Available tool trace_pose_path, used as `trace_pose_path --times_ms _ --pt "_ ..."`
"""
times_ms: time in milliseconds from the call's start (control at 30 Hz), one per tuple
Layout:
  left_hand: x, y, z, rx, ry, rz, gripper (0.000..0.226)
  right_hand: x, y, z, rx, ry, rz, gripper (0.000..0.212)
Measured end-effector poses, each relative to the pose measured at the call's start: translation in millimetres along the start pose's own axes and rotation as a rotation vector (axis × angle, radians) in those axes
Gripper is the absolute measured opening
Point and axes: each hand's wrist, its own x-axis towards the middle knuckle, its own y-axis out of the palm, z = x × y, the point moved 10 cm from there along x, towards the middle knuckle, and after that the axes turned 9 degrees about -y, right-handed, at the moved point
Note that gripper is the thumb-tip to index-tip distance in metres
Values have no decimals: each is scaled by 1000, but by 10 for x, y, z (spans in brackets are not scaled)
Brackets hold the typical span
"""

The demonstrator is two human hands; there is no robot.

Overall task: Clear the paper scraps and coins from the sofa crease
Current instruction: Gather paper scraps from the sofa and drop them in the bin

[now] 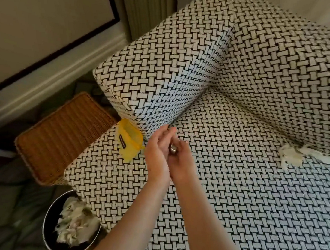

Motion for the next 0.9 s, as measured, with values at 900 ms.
trace_pose_path --times_ms 900 --pt "931 -1122 -899 747 50 -342 38 295 612 -612 -505 137 -43 26"
